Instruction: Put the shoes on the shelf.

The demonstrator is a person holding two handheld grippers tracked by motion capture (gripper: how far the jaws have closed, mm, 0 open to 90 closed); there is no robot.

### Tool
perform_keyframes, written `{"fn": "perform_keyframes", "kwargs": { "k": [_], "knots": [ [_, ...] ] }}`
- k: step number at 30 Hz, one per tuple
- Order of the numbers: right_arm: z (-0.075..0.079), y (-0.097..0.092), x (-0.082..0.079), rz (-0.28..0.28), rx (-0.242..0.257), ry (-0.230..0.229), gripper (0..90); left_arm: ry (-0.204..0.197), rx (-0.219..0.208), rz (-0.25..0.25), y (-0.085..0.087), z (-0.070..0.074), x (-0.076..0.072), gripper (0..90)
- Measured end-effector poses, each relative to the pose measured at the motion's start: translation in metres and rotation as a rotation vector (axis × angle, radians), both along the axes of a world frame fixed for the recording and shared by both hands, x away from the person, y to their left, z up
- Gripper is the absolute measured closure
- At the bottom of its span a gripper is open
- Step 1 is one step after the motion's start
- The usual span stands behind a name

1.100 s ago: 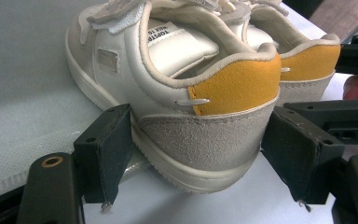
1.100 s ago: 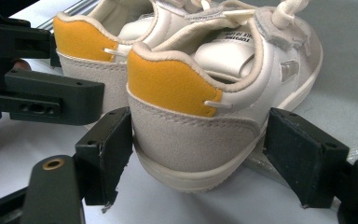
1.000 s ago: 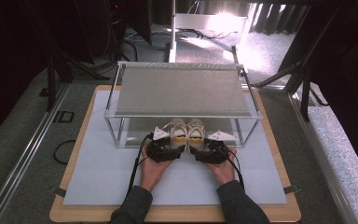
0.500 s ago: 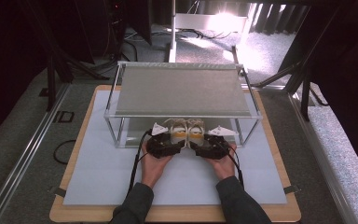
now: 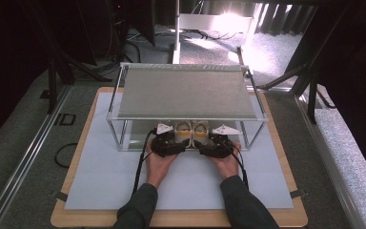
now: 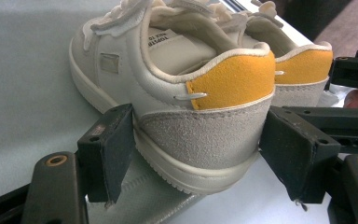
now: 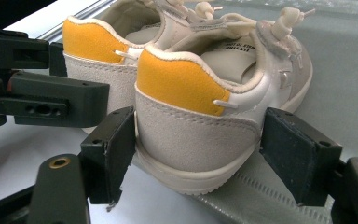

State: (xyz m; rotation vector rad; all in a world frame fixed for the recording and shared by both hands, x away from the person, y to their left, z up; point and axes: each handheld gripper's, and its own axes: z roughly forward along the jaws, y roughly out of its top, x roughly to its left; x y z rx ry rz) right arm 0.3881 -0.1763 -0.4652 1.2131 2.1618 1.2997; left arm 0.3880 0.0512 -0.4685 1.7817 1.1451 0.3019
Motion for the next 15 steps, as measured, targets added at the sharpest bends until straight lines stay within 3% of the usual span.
{"fn": "perform_keyframes", "kwargs": {
  "k": [15],
  "knots": [
    [-0.007,0.001,0.013,-0.014,-0.024,0.017,28.9,0.017,0.023,0.023,-0.006,-0.007,0.011,27.4]
  ]
}}
